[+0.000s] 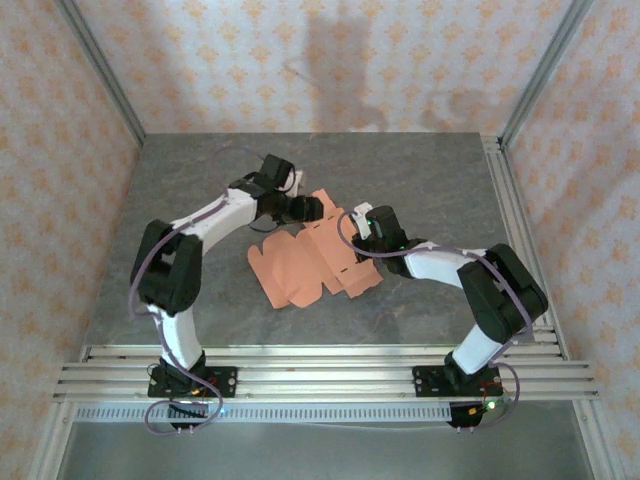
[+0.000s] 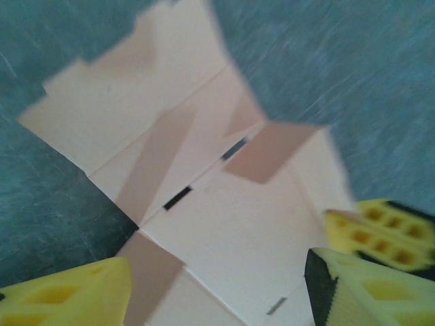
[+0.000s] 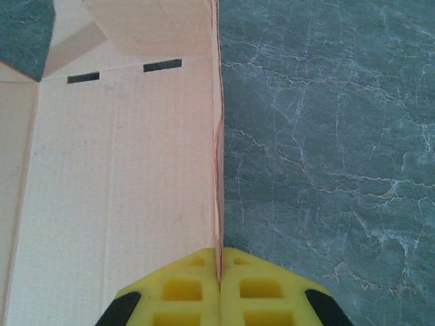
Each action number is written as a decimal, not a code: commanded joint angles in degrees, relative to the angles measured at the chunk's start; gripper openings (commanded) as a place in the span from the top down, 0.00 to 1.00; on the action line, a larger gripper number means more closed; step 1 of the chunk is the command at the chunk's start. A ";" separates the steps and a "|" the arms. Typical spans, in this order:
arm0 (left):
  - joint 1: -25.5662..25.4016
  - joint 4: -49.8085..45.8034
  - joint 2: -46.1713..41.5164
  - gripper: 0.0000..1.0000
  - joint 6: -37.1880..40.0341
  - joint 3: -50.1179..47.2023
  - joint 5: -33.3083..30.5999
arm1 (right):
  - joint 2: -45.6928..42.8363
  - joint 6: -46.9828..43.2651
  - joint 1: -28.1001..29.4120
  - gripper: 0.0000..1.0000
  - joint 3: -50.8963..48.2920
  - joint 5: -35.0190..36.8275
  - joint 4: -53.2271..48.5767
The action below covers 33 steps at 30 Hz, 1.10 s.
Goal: Fold the paper box
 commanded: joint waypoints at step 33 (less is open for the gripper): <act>2.67 0.73 -7.83 0.18 -1.41 -5.38 -7.28 | 7.44 7.66 -1.11 0.93 7.00 -8.59 -7.61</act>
